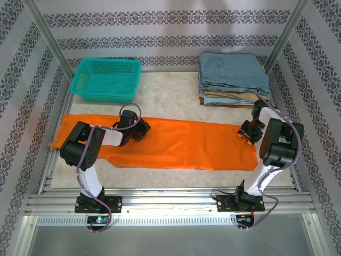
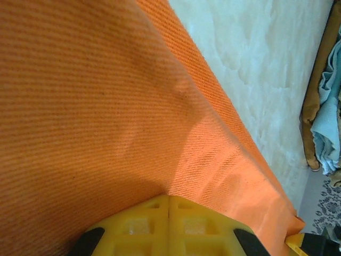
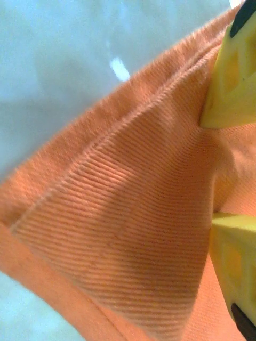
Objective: Fold and stack the trousers
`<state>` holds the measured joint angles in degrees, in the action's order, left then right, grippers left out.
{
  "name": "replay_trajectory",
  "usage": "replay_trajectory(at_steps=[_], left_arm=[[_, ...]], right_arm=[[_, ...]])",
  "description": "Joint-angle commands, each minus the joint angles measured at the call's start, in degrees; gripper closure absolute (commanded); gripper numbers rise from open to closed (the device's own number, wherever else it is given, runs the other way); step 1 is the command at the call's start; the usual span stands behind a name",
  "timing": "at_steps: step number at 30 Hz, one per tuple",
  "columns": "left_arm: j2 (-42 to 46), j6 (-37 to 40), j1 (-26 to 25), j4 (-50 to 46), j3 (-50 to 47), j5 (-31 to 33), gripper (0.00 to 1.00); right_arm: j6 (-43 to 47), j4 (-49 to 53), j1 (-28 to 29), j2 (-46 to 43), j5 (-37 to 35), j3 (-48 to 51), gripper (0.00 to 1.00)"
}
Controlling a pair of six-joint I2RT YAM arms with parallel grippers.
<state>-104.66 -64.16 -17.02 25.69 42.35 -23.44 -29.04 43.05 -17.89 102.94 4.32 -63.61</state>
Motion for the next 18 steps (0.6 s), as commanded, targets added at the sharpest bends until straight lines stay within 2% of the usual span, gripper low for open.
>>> replay_trajectory(at_steps=[1, 8, 13, 16, 18], left_arm=[[-2.65, -0.62, 0.92, -0.32, -1.77, 0.14, 1.00], [-3.22, -0.08, 3.16, 0.47, -2.35, -1.01, 1.00], [-2.64, -0.61, 4.38, 1.75, -3.07, -2.90, 1.00], [-0.66, -0.23, 4.23, 0.39, -2.40, -4.38, 1.00], [1.12, 1.15, 3.97, -2.12, -1.34, -5.51, 1.00]], right_arm=[[0.13, 1.44, -2.82, -1.05, -4.93, 0.00, 0.48], [0.95, 5.01, -2.80, -2.97, -10.26, -5.04, 0.39], [-0.02, 4.71, -0.82, -8.23, -10.63, -4.26, 0.37], [-1.00, 3.02, 5.69, -11.57, -5.76, -1.20, 0.40], [-1.91, 1.91, 11.82, -12.82, -1.43, 0.67, 0.47]])
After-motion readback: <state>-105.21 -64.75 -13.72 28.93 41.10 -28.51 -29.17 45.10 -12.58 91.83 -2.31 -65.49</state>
